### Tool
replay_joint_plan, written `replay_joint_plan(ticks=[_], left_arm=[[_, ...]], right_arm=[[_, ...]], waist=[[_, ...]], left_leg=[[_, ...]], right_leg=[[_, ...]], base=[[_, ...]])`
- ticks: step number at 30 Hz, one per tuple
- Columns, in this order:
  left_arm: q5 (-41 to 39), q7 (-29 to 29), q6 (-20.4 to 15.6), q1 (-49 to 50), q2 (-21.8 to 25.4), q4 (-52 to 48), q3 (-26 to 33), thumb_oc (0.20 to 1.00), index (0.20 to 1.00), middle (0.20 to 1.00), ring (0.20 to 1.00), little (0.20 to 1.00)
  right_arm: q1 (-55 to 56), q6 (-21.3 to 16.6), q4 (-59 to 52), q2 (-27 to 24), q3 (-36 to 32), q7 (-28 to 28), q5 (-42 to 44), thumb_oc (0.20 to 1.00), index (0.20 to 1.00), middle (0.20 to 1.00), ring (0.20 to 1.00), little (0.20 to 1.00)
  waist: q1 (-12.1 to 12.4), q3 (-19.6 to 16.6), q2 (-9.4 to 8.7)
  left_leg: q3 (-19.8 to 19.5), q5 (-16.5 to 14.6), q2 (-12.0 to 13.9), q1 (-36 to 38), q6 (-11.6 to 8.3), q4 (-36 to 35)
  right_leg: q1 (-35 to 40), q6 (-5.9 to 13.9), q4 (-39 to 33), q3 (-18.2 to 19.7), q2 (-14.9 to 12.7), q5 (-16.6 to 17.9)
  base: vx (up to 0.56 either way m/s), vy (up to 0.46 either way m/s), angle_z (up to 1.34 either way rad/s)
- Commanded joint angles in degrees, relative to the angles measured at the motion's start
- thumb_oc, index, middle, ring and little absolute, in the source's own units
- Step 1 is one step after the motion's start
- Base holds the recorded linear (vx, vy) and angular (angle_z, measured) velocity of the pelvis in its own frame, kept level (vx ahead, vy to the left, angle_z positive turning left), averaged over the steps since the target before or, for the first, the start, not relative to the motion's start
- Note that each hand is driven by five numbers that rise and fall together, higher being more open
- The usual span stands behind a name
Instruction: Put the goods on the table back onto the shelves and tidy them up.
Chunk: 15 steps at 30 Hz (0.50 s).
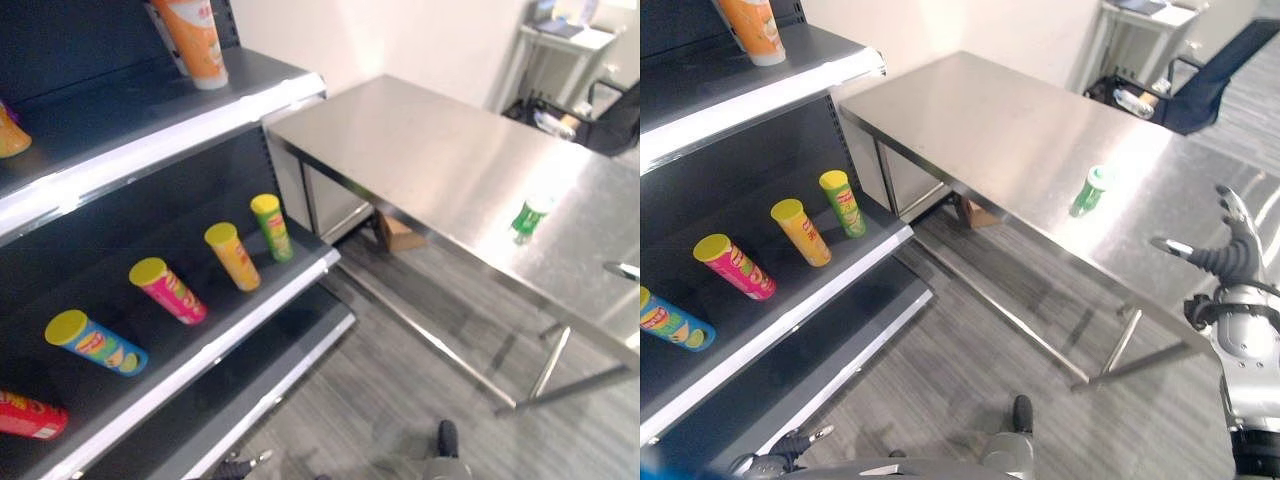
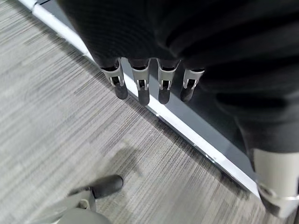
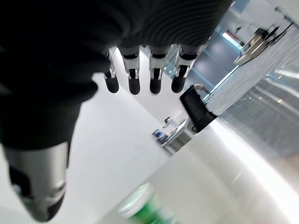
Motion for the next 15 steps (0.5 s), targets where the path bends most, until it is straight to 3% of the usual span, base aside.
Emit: replay_joint_plan(ticks=[1, 3, 5, 9, 12, 15], left_arm=[[2.08, -0.18, -0.81, -3.28, 0.8, -0.16, -0.12, 1.0, 1.0, 1.0, 1.0, 1.0], [1.05, 0.13, -0.54, -2.68, 0.39, 0.71, 0.74, 1.0, 1.0, 1.0, 1.0, 1.0], [0.23, 0.39, -0.57, -2.41, 0.02, 0.91, 1.07, 1.0, 1.0, 1.0, 1.0, 1.0], [-1.35, -0.23, -0.26, -1.6, -0.87, 1.0, 0.4, 1.0, 1.0, 1.0, 1.0, 1.0], [-1.87, -0.74, 0.09, -1.47, -0.94, 0.82, -0.35, 1.0, 1.0, 1.0, 1.0, 1.0], [-2.17, -0.62, 0.52, -2.06, -0.92, 0.4, -1.21, 1.0, 1.0, 1.0, 1.0, 1.0]], right_arm=[[-2.53, -0.61, -0.56, -2.34, -4.72, -1.78, -1.36, 1.0, 1.0, 1.0, 1.0, 1.0], [-2.0, -0.46, 0.55, -3.28, -5.38, -1.33, -0.71, 1.0, 1.0, 1.0, 1.0, 1.0], [-2.35, -0.69, 1.37, -4.21, -5.13, -1.06, -0.28, 1.0, 1.0, 1.0, 1.0, 1.0], [-4.32, -1.33, 5.44, -7.26, -1.99, 1.49, 3.87, 1.0, 1.0, 1.0, 1.0, 1.0], [-6.03, -1.59, 7.82, -7.93, 0.17, 2.02, 5.89, 1.0, 1.0, 1.0, 1.0, 1.0], [-7.46, -1.31, 9.49, -8.54, 1.89, 2.3, 6.76, 1.0, 1.0, 1.0, 1.0, 1.0]], waist=[[0.57, 1.22, 0.21], [0.24, 0.36, 0.58], [0.27, 0.08, 0.87], [0.39, -0.35, 2.57], [0.58, -0.01, 3.3], [0.42, 0.92, 3.33]], left_leg=[[5.7, -0.08, 3.09, -3.56, -1.45, 2.7], [3.97, 0.66, 6.18, -4.02, -2.98, 3.33], [3.45, 1.05, 7.16, -4.27, -3.45, 3.66], [1.99, 3.19, 11.57, -5.72, -5.67, 4.82], [2.12, 5.23, 13.84, -7.04, -6.87, 6.08], [5.05, 8.18, 14.88, -9.44, -6.26, 8.58]], right_leg=[[-1.49, 0.57, 4.83, -0.98, 0.66, -2.95], [-0.18, -0.43, 3.68, -2.07, 3.76, -4.66], [0.61, -1.05, 3.2, -2.96, 4.83, -5.28], [2.82, -3.85, 2.83, -5.78, 9.08, -8.98], [4.49, -5.37, 2.96, -7.65, 10.74, -11.05], [5.84, -6.67, 3.67, -10.25, 11.12, -12.33]], base=[[0.05, -0.236, 0.36], [0.08, -0.372, 0.26], [0.08, -0.275, 0.33], [0.06, -0.306, 0.29], [0.02, -0.222, 0.24], [-0.04, -0.145, 0.45]])
